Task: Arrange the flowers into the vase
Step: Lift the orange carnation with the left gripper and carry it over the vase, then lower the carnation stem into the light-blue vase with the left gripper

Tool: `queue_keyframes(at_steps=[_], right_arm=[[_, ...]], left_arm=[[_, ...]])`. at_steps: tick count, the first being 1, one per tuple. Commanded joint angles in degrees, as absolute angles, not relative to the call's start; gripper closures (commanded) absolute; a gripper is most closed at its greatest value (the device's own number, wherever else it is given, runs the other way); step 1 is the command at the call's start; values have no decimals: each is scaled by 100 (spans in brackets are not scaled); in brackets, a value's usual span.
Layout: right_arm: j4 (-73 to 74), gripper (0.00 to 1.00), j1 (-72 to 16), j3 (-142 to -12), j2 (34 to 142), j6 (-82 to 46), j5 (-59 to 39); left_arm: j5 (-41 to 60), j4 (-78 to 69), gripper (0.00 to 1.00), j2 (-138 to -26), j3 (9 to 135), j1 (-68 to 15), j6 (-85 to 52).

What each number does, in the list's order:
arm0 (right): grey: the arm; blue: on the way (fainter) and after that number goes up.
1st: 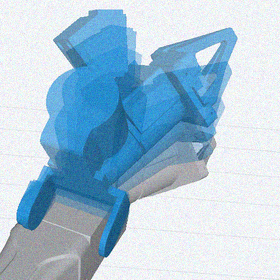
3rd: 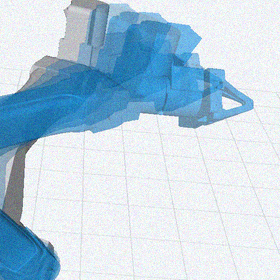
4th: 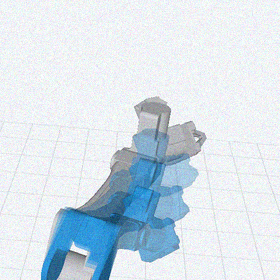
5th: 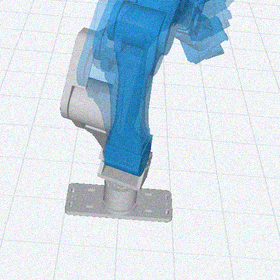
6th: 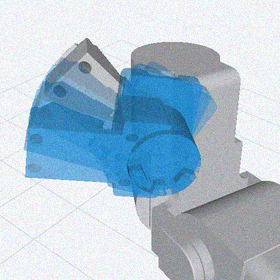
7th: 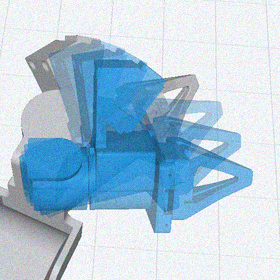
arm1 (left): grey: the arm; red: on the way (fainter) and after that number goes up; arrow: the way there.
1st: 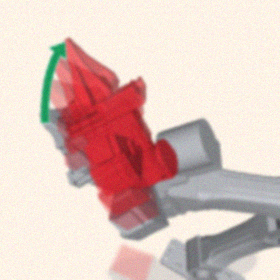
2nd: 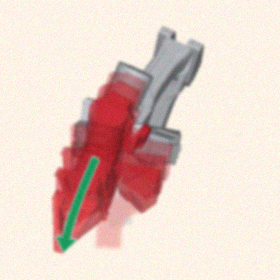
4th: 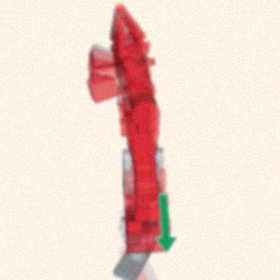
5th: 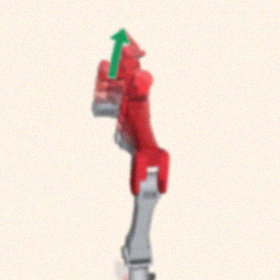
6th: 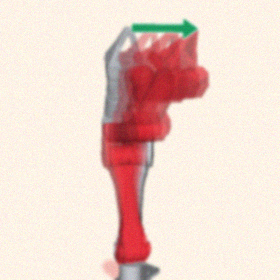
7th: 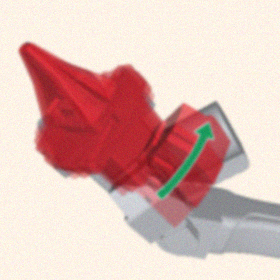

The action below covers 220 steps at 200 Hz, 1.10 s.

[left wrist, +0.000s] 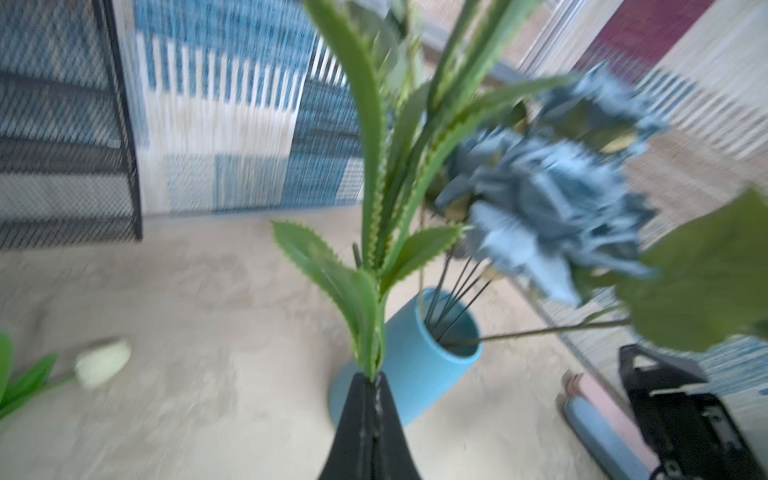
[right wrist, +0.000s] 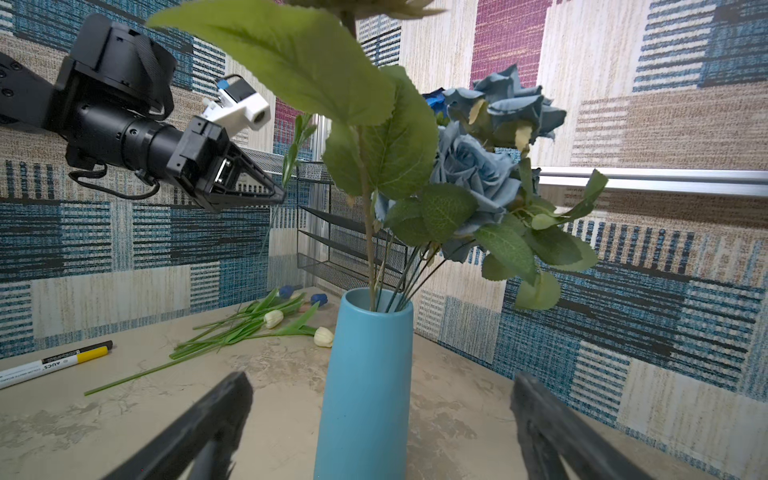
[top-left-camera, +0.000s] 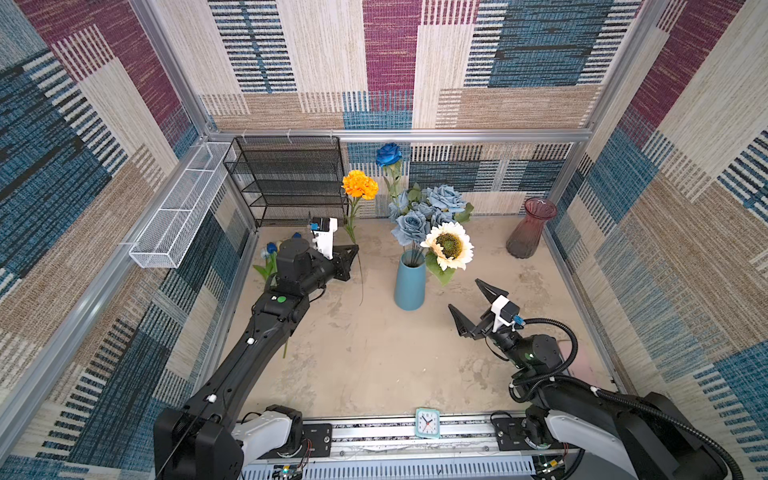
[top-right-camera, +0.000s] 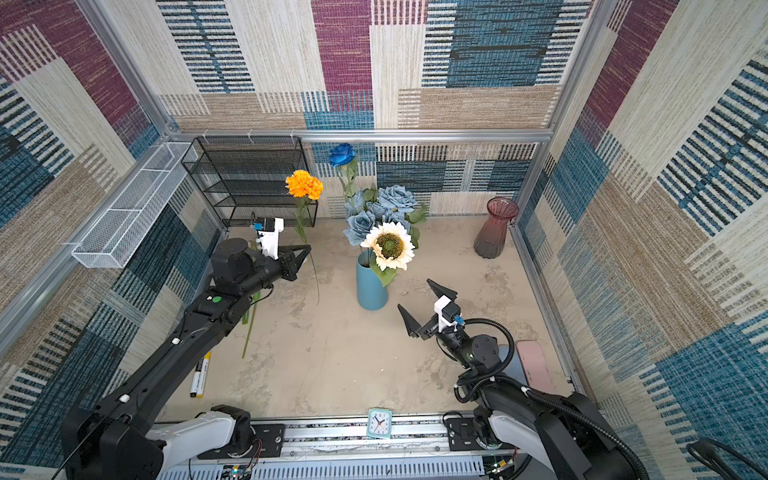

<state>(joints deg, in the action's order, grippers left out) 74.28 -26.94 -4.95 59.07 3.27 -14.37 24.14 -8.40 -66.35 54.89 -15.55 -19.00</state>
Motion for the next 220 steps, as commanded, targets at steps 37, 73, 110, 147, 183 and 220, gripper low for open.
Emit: queue_keyframes(at_steps=[37, 73, 110, 147, 183, 220], right_arm=[[7655, 0, -2692, -514, 5984, 255, -1458], [7655, 0, -2698, -540, 6058, 272, -1492], [7655, 0, -2697, -536, 6047, 272, -1512], [7663, 0, -2697, -554, 6072, 264, -1564], [7666, 0, -2698, -546, 6054, 268, -1591], [7620, 0, -2698, -536, 5977, 290, -1574]], left_arm=[[3241, -4835, 100, -7115, 5384, -1815, -3382], [3270, -4963, 100, -7455, 5833, -2064, -3301], [3167, -4869, 100, -7597, 5969, -2153, -3013], [3088, -5221, 100, -7893, 5645, -2162, -2937], [3087, -5448, 100, -8197, 5589, -2160, -2982], [3095, -5576, 100, -8289, 5520, -2171, -3021]])
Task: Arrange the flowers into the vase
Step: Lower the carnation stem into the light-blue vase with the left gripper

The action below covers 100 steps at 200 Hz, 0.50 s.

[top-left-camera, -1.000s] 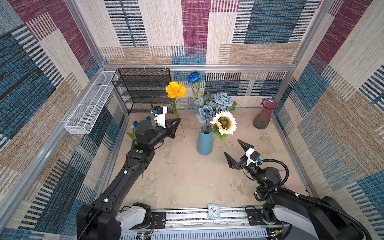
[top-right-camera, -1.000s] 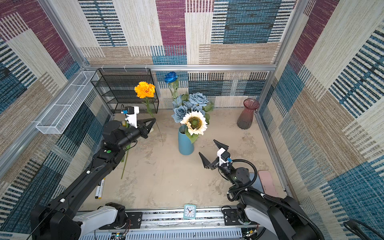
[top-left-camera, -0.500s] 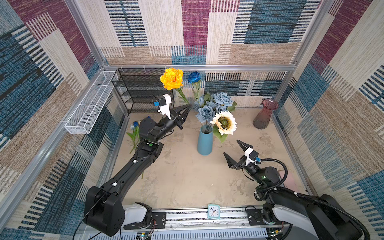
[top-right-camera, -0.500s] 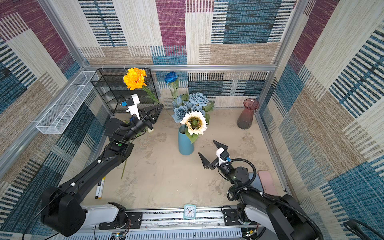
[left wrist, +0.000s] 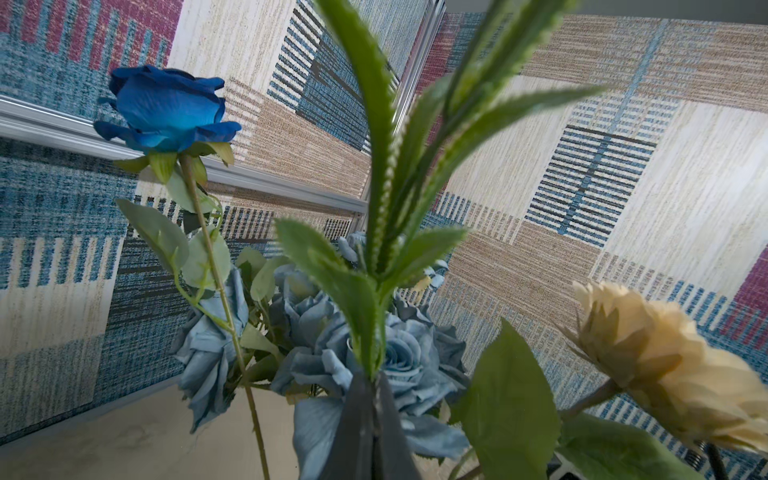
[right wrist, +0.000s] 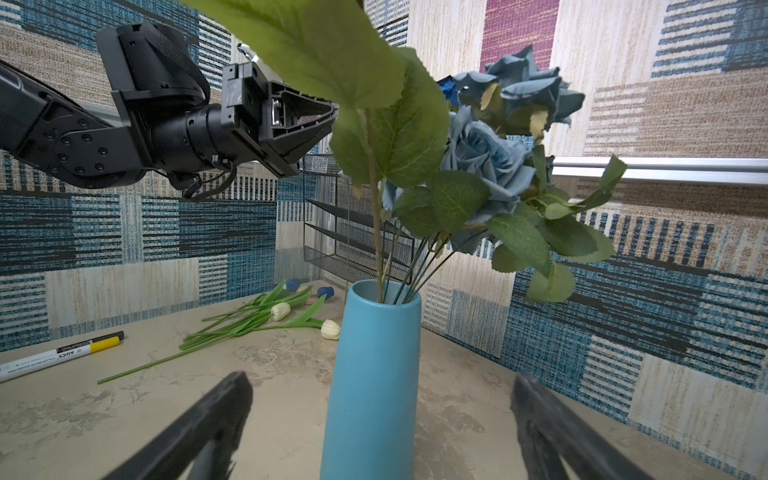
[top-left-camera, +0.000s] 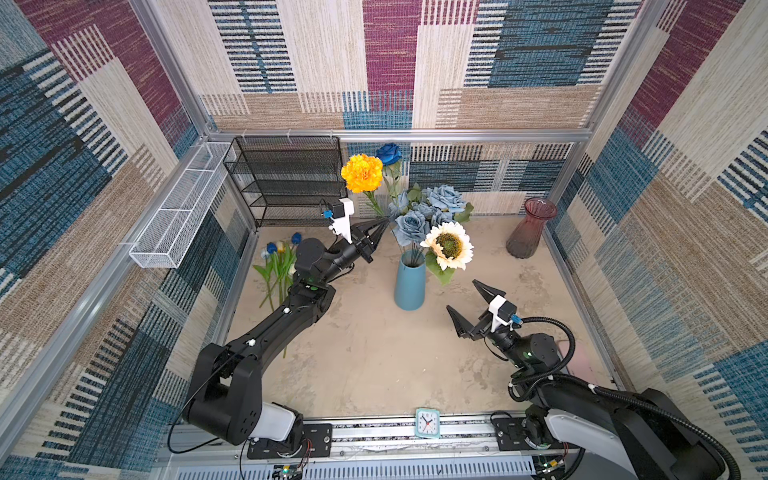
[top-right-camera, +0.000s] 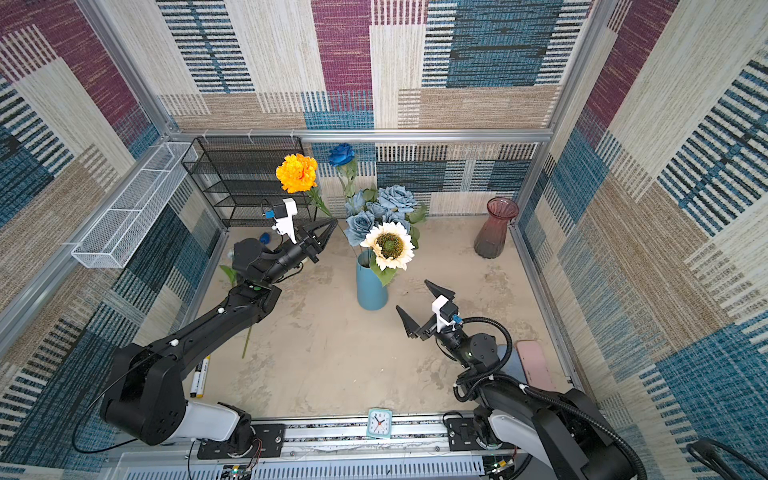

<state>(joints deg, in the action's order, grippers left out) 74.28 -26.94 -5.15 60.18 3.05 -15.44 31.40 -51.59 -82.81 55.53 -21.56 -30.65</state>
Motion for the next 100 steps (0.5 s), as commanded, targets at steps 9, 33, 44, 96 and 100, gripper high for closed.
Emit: queue_keyframes(at_steps=[9, 33, 44, 96, 100], right_arm=[[7623, 0, -2698, -541, 5985, 290, -1573], [7647, 0, -2690, -554, 6046, 264, -1620], [7649, 0, -2694, -562, 6071, 263, -1626], [7673, 0, -2698, -571, 6111, 246, -1679], [7665, 0, -2698, -571, 6101, 246, -1672]], left_arm=[[3101, -5622, 100, -8236, 5498, -2164, -3026], [3068, -5441, 100, -7990, 5576, -2171, -2864], [3052, -5429, 100, -7905, 5603, -2180, -2827], [3102, -5866, 100, -8265, 5686, -2180, -3068], [3103, -5896, 100, -8311, 5687, -2180, -3096]])
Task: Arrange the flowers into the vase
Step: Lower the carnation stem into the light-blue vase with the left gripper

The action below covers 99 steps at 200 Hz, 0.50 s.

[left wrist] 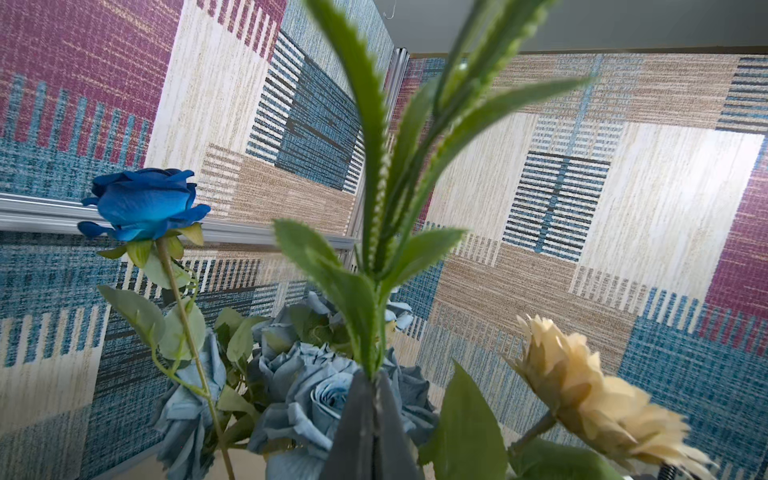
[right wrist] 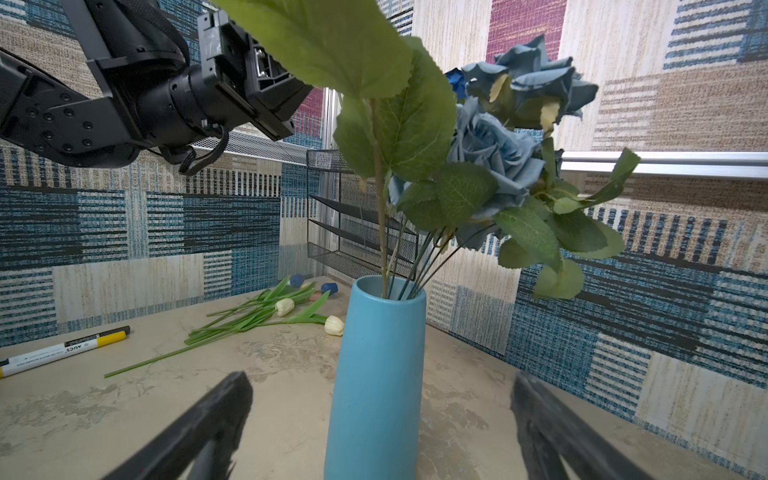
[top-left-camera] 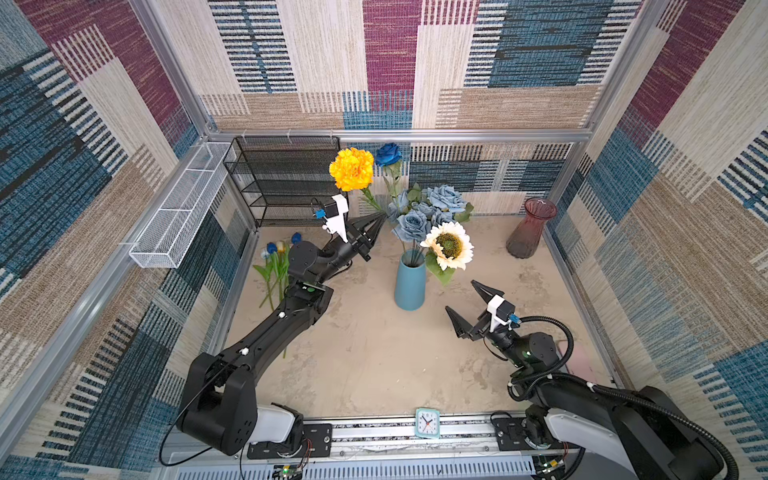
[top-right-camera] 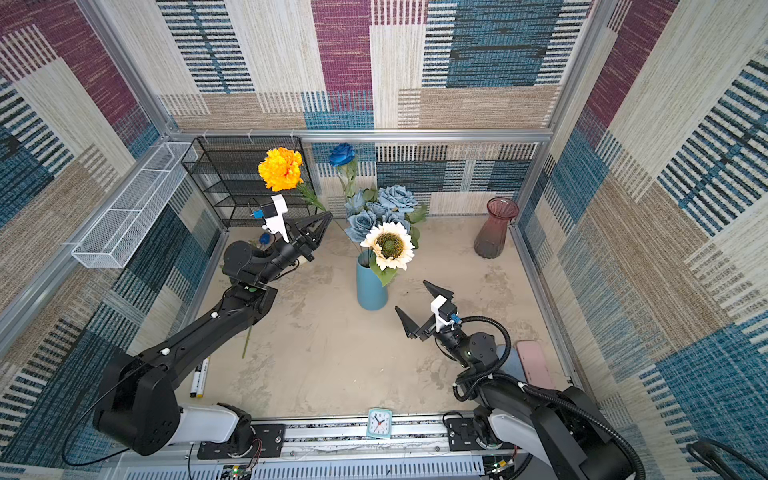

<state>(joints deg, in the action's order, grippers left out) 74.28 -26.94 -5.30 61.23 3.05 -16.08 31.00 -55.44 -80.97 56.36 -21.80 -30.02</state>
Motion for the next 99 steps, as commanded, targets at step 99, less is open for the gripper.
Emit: queue_keyframes(at_steps=[99], right_arm=[[7656, 0, -2697, -580, 6152, 273, -1639]], left_arm=[[3031, -4921, 100, -8376, 5355, -2395, -2307]])
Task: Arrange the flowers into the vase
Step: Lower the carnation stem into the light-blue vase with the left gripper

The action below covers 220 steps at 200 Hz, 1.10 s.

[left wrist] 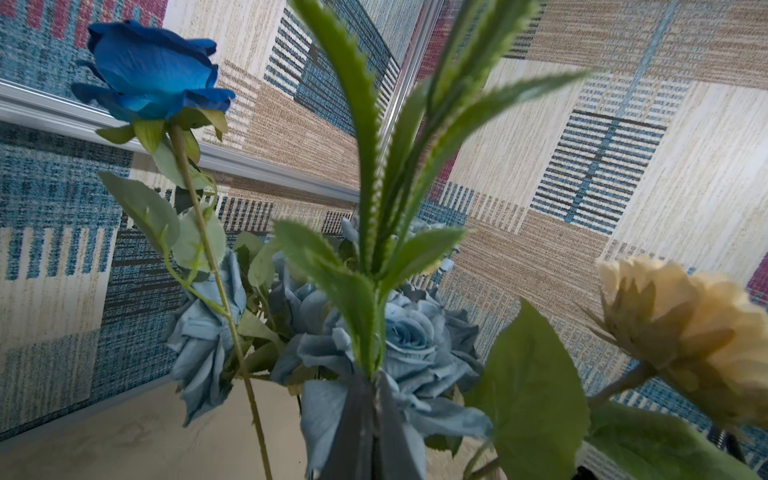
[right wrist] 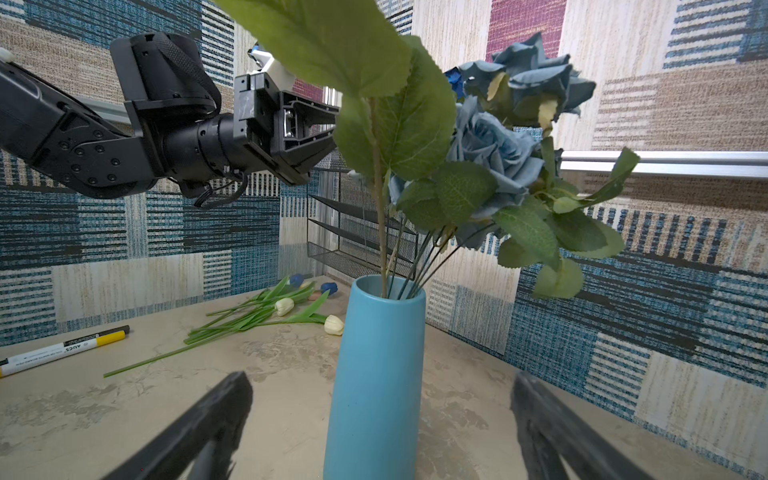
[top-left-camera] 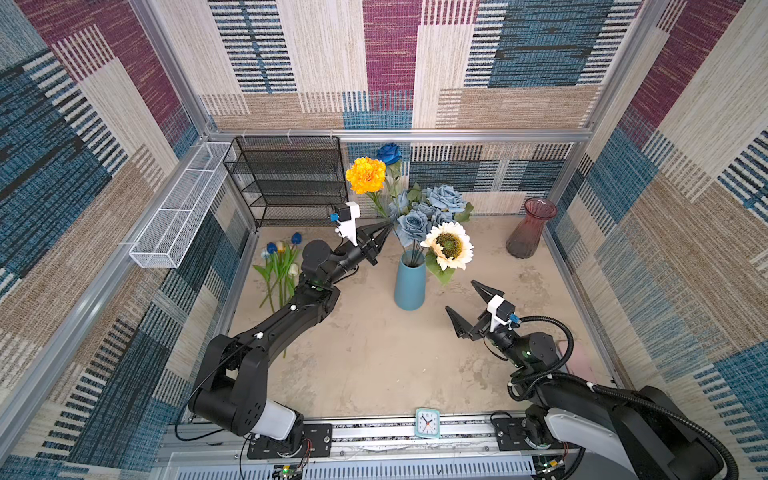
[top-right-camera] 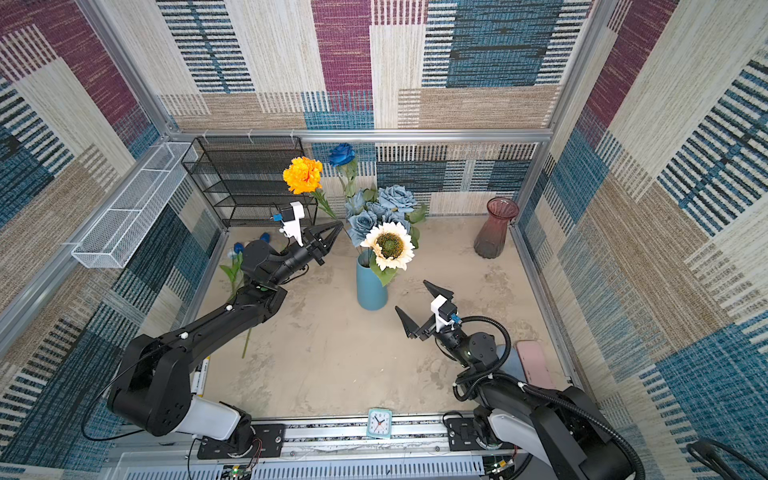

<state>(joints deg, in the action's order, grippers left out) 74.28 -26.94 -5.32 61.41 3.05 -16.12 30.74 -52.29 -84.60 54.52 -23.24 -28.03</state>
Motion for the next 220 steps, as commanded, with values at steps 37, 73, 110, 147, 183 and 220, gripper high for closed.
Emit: queue_keyframes(at_steps=[37, 73, 110, 147, 183, 220], right_arm=[[7671, 0, -2698, -584, 6183, 281, -1635], [7697, 0, -2695, -586, 6266, 281, -1644], [7725, 0, -2696, -598, 6319, 290, -1644], [7709, 0, -2698, -598, 6324, 299, -1644], [7708, 0, -2698, -606, 6337, 308, -1635], [7691, 0, -2697, -615, 6337, 316, -1624]], left_arm=[[3019, -4647, 100, -8428, 5291, -2458, -2168], [2909, -4604, 100, -8433, 5155, -2496, -2057], [2918, -4648, 100, -8506, 5062, -2553, -2057], [3025, -4721, 100, -8664, 5074, -2619, -2133], [3129, -4920, 100, -8852, 5027, -2696, -2190], [3142, -4562, 78, -8775, 5062, -2751, -1887]])
